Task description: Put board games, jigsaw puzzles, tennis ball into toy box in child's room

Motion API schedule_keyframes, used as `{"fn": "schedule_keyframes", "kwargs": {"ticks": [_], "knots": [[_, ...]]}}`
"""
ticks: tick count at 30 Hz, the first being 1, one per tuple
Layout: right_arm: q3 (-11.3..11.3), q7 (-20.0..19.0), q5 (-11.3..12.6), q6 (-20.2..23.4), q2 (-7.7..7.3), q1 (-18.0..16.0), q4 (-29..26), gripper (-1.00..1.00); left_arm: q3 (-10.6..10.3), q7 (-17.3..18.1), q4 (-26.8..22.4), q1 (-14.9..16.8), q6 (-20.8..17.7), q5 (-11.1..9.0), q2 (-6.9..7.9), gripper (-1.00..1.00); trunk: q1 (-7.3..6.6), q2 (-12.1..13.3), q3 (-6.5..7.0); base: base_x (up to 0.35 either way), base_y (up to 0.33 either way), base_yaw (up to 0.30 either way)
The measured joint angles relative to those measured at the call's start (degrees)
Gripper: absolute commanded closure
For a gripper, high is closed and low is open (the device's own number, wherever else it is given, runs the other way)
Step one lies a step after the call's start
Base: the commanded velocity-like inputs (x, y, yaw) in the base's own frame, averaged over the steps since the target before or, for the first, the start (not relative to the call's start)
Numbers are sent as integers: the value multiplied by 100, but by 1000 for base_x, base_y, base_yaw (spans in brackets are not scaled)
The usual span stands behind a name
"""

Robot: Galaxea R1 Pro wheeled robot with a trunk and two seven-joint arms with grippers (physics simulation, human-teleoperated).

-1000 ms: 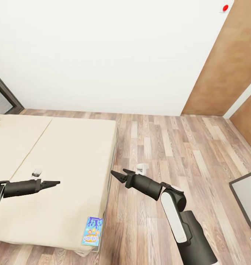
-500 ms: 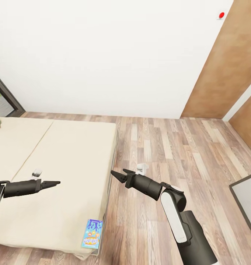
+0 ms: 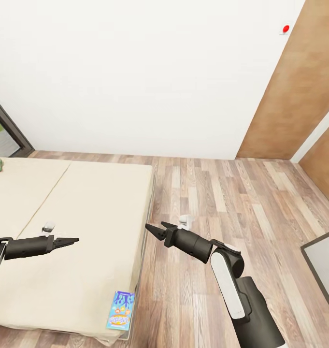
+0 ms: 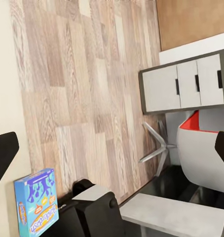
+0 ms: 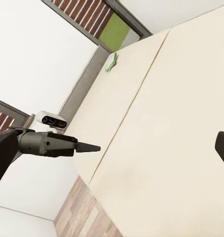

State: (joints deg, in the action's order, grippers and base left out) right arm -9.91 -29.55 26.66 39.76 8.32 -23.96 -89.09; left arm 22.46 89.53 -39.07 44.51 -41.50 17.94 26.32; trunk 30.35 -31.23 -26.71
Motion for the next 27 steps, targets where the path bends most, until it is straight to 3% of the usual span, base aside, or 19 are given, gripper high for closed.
{"fn": "schedule_keyframes", "kwargs": {"ticks": [27], "knots": [[0, 13, -3, 0, 0, 0, 0, -100, -1, 0, 0, 0, 0, 5, 0, -100, 0, 0, 257, 0, 0, 0]]}}
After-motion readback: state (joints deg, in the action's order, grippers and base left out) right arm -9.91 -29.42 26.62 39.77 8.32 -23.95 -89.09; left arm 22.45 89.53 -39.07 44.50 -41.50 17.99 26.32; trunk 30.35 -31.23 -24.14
